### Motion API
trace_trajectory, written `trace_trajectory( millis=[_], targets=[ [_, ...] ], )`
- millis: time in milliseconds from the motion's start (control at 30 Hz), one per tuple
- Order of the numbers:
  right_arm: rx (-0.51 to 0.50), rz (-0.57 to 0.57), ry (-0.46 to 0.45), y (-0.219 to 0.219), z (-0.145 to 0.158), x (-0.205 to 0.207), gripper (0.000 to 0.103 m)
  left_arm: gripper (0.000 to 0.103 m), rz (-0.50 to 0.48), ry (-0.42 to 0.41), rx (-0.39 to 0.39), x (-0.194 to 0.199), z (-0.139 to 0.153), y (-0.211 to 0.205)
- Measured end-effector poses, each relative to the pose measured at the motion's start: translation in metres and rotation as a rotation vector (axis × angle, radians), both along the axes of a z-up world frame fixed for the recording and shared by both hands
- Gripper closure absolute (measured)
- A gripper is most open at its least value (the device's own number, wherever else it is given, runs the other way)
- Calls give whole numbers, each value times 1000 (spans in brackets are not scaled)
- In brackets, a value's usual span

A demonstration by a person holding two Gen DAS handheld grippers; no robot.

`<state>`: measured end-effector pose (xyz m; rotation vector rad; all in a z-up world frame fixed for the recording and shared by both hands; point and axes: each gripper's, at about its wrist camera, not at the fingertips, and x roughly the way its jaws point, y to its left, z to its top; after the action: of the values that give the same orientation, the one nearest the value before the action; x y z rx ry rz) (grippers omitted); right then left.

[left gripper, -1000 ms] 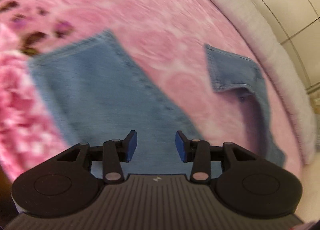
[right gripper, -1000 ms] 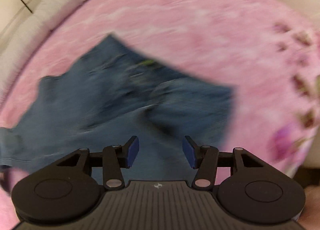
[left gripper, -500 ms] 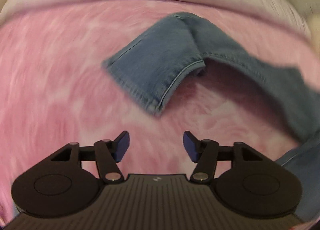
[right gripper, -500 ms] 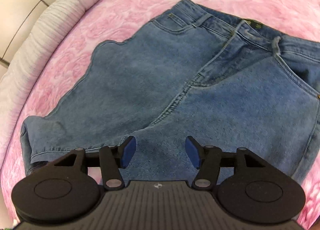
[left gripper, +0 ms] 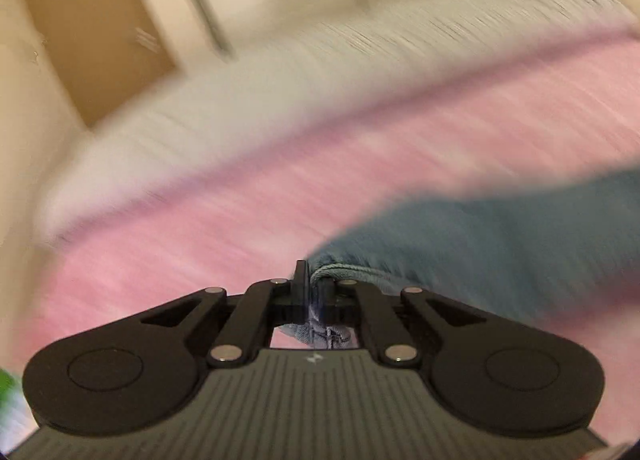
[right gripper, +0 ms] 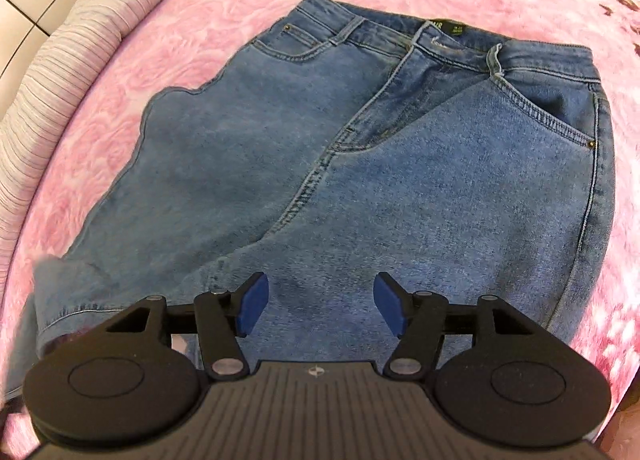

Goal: Fold clothes

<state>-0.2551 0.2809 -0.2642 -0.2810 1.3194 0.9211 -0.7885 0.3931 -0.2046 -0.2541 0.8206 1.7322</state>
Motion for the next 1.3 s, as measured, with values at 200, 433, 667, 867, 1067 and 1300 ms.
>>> trace_trajectory(
  millis=[200, 433, 667, 867, 1067, 1300],
  targets=[
    [14, 25, 18, 10, 4, -15, 39, 77, -97, 211, -212, -60, -3, 9],
    [-14, 83, 40, 5, 6, -17, 36, 73, 208, 45, -486, -98, -87, -94],
    [-59, 72, -12, -22, 2, 24, 36, 68, 588, -549, -365, -84, -62, -228],
    [-85, 24, -67, -54, 2, 94, 36, 62, 950, -952, -195, -47, -79, -357],
    [-71, 48, -64, -74, -4, 162, 36, 61, 1131, -1170, 110, -18, -93, -429],
    [-9, 91, -38, -83, -16, 212, 36, 51, 1179, -1240, 369, -11, -115, -429]
  ],
)
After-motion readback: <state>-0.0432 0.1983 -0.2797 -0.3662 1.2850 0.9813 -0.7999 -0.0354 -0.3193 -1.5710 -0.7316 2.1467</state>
